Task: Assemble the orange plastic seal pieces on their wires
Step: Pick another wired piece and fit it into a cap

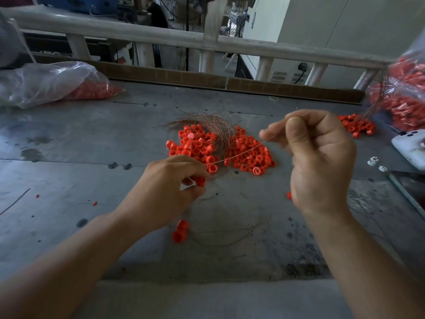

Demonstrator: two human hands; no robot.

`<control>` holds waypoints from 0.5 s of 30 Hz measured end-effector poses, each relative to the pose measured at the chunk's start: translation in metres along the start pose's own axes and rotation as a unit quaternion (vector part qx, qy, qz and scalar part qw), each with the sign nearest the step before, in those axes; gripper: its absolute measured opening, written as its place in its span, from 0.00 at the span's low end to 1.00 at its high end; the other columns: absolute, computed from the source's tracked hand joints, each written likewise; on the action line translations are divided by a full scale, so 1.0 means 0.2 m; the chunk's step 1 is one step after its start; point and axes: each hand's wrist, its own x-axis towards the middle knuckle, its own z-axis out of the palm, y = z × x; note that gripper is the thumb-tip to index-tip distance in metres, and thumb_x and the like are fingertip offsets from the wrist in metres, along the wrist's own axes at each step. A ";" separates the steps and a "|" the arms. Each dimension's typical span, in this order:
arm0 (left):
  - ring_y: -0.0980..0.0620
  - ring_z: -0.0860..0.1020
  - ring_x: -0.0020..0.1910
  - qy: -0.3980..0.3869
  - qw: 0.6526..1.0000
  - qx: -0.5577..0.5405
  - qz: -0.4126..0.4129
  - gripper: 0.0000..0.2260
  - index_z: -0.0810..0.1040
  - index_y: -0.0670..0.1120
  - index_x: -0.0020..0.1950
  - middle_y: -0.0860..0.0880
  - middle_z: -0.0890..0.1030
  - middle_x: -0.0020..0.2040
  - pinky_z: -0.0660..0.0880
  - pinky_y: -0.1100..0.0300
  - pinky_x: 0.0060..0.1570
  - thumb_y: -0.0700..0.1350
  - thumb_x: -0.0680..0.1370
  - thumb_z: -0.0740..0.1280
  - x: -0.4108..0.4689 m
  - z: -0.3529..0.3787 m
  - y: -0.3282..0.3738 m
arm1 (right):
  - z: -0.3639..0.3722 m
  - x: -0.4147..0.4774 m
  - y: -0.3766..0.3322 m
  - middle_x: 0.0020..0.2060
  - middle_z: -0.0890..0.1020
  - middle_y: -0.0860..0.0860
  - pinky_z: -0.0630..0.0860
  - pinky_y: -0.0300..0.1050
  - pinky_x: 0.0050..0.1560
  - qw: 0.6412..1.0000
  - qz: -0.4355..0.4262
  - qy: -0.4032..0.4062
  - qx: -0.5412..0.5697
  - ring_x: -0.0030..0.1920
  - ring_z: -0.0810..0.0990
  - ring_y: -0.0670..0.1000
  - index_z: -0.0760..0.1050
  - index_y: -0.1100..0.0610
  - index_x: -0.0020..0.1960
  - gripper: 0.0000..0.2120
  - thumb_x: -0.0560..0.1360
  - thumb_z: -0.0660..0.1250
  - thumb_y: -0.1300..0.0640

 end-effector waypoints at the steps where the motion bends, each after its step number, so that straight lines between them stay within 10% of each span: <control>1: 0.68 0.73 0.50 0.003 1.000 -0.001 -0.003 0.10 0.83 0.47 0.48 0.67 0.73 0.44 0.67 0.81 0.45 0.38 0.69 0.74 0.00 0.00 0.00 | -0.01 0.01 0.00 0.31 0.82 0.46 0.78 0.44 0.42 1.000 -0.004 0.021 0.005 0.35 0.81 0.47 0.71 0.57 0.43 0.04 0.75 0.60 0.64; 10: 0.63 0.80 0.37 0.030 0.981 -0.163 -0.102 0.16 0.80 0.56 0.40 0.58 0.83 0.38 0.75 0.74 0.39 0.34 0.67 0.73 0.00 -0.02 -0.01 | -0.09 0.07 -0.07 0.30 0.80 0.46 0.78 0.44 0.36 0.990 0.023 0.137 0.018 0.31 0.79 0.47 0.72 0.56 0.44 0.06 0.78 0.59 0.63; 15: 0.56 0.82 0.39 0.017 0.947 -0.287 -0.142 0.16 0.83 0.54 0.40 0.51 0.84 0.39 0.76 0.70 0.41 0.33 0.63 0.74 0.00 -0.04 0.01 | -0.10 0.07 -0.07 0.32 0.77 0.45 0.68 0.34 0.29 0.996 0.030 0.017 -0.079 0.28 0.70 0.42 0.76 0.52 0.44 0.09 0.73 0.61 0.63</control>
